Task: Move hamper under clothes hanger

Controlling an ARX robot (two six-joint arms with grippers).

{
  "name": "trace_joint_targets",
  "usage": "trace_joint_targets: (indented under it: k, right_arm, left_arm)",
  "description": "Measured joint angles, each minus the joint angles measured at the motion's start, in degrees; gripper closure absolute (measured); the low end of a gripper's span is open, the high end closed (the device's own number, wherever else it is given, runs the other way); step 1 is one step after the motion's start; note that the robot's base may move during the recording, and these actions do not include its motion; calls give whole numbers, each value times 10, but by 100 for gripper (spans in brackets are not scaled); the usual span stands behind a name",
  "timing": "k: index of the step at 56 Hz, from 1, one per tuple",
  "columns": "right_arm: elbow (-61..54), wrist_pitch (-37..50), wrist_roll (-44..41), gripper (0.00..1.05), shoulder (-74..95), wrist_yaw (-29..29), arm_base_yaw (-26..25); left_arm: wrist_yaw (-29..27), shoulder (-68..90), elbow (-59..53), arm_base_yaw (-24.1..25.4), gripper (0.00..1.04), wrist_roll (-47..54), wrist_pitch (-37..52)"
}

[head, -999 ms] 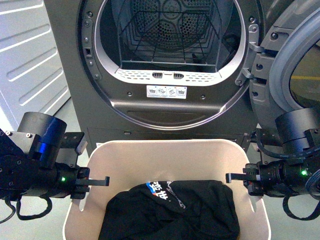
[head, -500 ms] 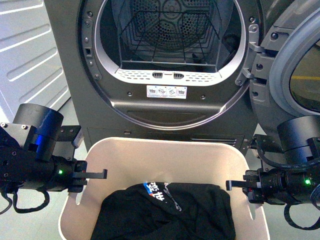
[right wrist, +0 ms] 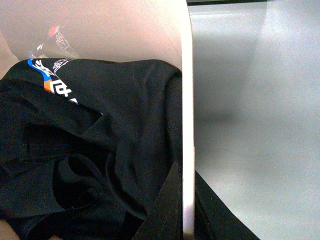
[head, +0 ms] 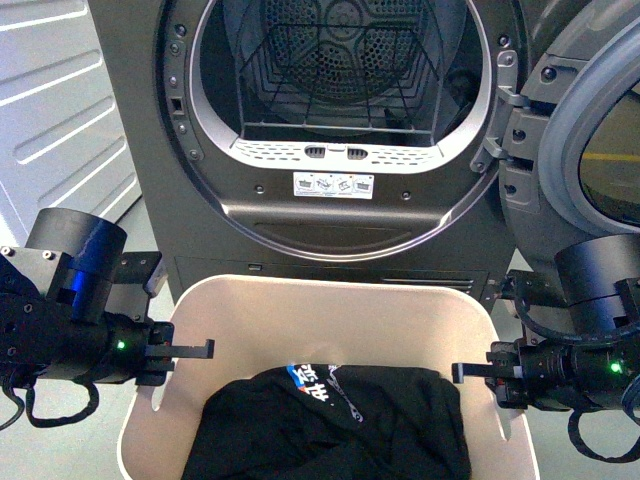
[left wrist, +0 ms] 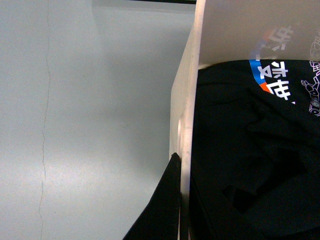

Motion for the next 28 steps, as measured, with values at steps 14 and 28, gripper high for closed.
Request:
trace_joint_targets:
  k: [14, 28]
  right_arm:
    - [0, 0, 0, 102, 0, -4, 6]
    - [0, 1, 0, 102, 0, -3, 9]
  left_arm:
    - [-6, 0, -1, 6, 101, 0, 0]
    - [-5, -4, -1, 7, 101, 0, 0]
